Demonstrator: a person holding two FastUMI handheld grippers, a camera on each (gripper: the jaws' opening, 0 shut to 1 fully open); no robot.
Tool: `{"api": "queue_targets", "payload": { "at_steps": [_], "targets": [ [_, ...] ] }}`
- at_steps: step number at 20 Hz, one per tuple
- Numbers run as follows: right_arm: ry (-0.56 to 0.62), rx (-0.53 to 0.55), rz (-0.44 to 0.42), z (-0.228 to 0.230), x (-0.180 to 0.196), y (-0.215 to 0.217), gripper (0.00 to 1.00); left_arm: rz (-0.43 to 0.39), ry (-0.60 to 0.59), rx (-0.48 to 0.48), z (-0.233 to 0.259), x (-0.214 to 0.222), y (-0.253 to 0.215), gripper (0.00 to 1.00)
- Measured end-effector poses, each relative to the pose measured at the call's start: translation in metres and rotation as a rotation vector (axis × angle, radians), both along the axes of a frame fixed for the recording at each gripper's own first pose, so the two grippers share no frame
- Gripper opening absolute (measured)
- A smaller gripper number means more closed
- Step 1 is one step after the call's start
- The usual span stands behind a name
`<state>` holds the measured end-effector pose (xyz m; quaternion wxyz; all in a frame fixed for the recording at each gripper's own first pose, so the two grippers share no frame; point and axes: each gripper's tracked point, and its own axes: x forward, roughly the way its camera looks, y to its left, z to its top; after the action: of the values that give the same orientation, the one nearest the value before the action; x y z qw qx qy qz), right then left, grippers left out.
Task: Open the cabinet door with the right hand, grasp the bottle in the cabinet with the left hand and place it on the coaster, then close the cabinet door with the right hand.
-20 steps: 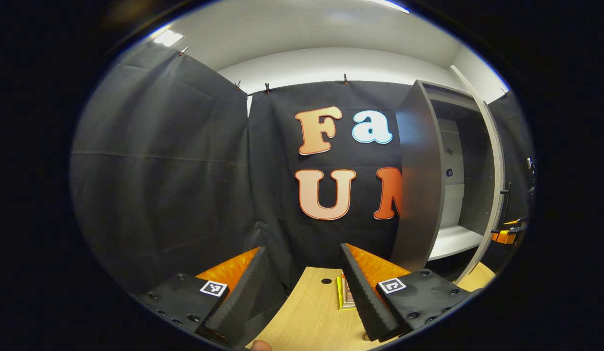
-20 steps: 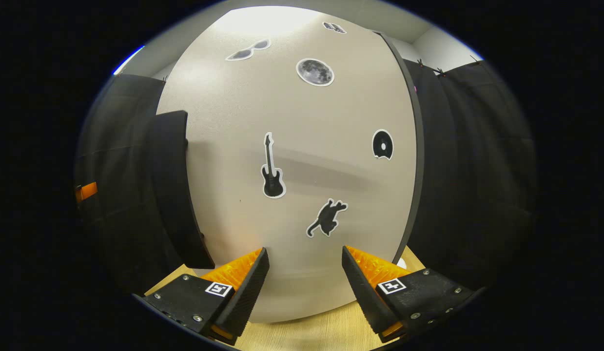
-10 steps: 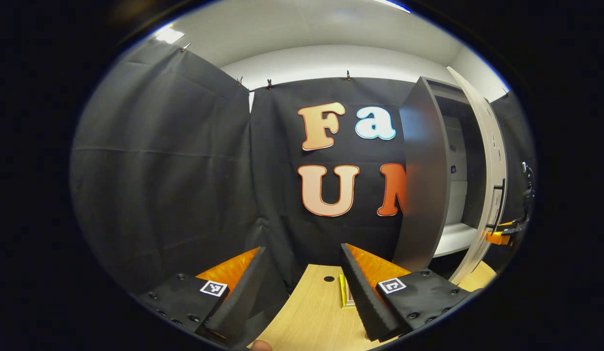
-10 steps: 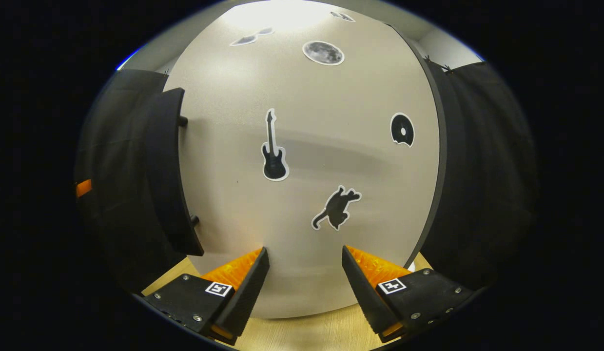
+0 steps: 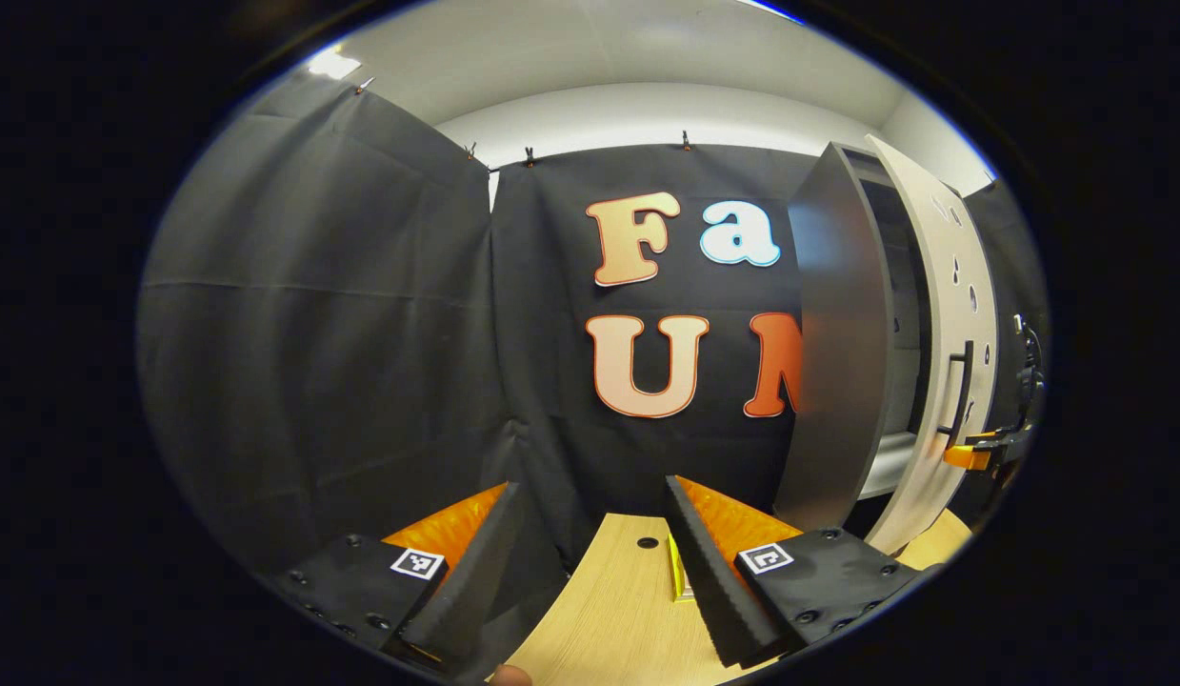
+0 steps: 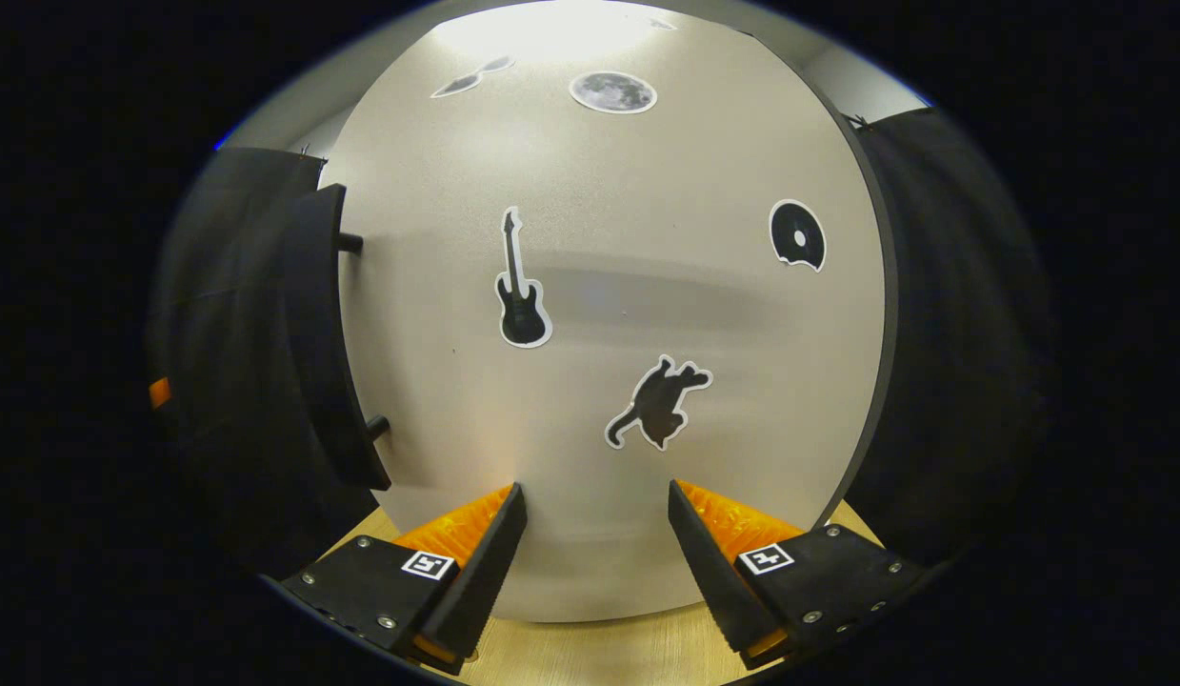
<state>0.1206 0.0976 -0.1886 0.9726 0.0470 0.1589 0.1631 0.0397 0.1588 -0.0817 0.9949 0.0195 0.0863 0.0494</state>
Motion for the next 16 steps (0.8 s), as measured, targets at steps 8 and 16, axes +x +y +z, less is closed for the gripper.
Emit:
{"api": "queue_targets", "payload": {
  "at_steps": [8, 16],
  "targets": [
    [-0.004, 0.008, -0.052, 0.0004, -0.0042, -0.0003, 0.93, 0.004, -0.012, 0.007, 0.002, 0.0024, 0.0023, 0.96],
    [-0.01, -0.01, -0.086, 0.0011, -0.0064, -0.0007, 0.93, 0.005, -0.034, 0.017, 0.0077, 0.0032, 0.0024, 0.96]
  ]
}}
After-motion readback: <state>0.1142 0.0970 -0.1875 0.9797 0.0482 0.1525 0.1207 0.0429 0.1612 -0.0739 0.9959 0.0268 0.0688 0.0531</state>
